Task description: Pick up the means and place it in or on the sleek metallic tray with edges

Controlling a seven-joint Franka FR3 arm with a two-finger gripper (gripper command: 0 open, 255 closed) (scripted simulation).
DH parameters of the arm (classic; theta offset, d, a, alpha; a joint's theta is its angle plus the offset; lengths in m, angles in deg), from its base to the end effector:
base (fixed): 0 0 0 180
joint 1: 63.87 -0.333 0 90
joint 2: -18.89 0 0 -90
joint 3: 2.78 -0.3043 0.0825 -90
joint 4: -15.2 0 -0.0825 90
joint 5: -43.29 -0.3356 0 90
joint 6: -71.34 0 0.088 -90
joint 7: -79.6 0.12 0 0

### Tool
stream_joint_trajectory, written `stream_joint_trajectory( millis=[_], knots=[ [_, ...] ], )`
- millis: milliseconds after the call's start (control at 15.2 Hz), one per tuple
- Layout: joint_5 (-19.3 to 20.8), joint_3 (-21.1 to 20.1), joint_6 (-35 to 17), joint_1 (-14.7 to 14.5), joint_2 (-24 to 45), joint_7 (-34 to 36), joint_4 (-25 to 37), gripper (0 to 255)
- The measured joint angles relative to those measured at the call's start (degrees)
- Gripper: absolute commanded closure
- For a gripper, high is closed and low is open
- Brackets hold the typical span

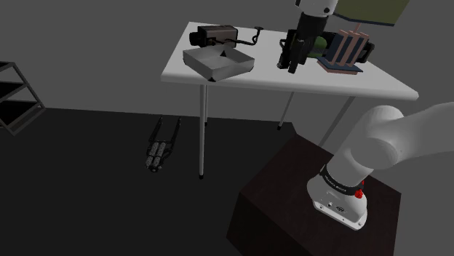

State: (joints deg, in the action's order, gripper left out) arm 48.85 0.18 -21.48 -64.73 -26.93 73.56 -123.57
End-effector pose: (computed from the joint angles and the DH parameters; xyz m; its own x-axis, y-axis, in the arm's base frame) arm 0.2661 -0.0248 0.5490 0.9960 0.0890 -0.0093 0.0894 -0.9942 0.0592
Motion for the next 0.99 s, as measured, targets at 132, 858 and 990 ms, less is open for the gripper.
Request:
stream_joint_trajectory(
  millis=[132, 858, 990],
  knots=[
    [0.12, 0.26, -0.32, 0.29, 0.64, 0.17, 0.62, 0],
    [1.11, 6.22, -3.51, 5.55, 14.61, 3.26, 18.06, 0],
    [1.10, 7.82, -3.80, 6.52, 17.10, 3.31, 21.59, 0]
  ],
)
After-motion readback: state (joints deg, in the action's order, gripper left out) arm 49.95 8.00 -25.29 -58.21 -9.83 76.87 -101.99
